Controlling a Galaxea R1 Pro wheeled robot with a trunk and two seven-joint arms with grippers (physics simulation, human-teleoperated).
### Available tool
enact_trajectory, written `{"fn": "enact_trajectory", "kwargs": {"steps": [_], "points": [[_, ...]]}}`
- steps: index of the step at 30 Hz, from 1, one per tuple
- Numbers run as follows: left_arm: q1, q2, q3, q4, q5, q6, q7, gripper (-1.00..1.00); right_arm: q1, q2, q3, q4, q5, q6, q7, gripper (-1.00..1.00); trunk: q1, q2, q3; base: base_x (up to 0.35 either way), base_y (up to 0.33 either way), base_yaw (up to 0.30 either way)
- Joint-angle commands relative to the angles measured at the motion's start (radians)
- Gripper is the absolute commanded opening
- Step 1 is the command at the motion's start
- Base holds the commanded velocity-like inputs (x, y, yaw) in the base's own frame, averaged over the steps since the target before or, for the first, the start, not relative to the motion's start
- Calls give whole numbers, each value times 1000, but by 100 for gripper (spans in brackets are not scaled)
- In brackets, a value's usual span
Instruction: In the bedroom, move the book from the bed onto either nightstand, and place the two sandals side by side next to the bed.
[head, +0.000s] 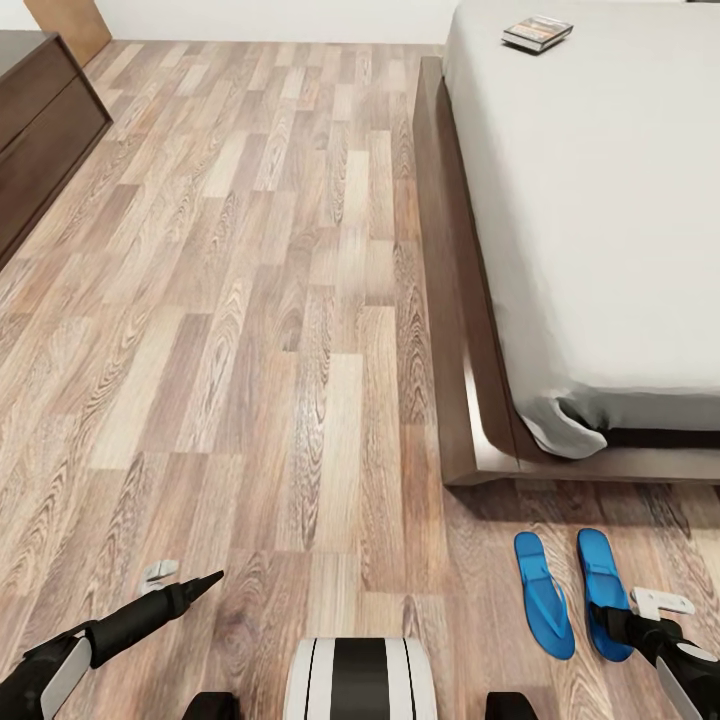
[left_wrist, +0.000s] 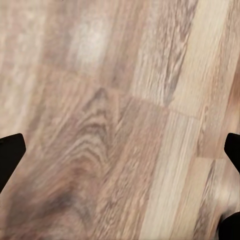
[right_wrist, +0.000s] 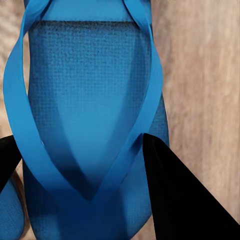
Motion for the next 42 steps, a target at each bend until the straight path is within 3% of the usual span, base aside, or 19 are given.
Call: {"fn": "enact_trajectory", "kwargs": {"steps": [1, 7, 13, 33, 42], "points": [[0, 0, 1, 0, 7, 10, -4, 100, 0, 0, -3, -2, -10, 6, 3, -100, 0, 0, -1, 3, 0, 0], [0, 0, 1, 0, 6, 11, -3, 100, 0, 0, -3, -2, -10, 6, 3, -100, 0, 0, -1, 0, 0, 0], [0, 0, 1, 0, 6, 11, -3, 100, 0, 0, -3, -2, -10, 6, 3, -100, 3, -2, -24, 0, 0, 0], [0, 0, 1, 0, 6, 12, -3, 100, 0, 0, -3, -3, -10, 6, 3, -100, 3, -2, -24, 37, 14, 0], [0, -1, 1, 0, 6, 12, -3, 100, 0, 0, -3, -3, -10, 6, 3, -100, 6, -3, -55, 0, 0, 0]]}}
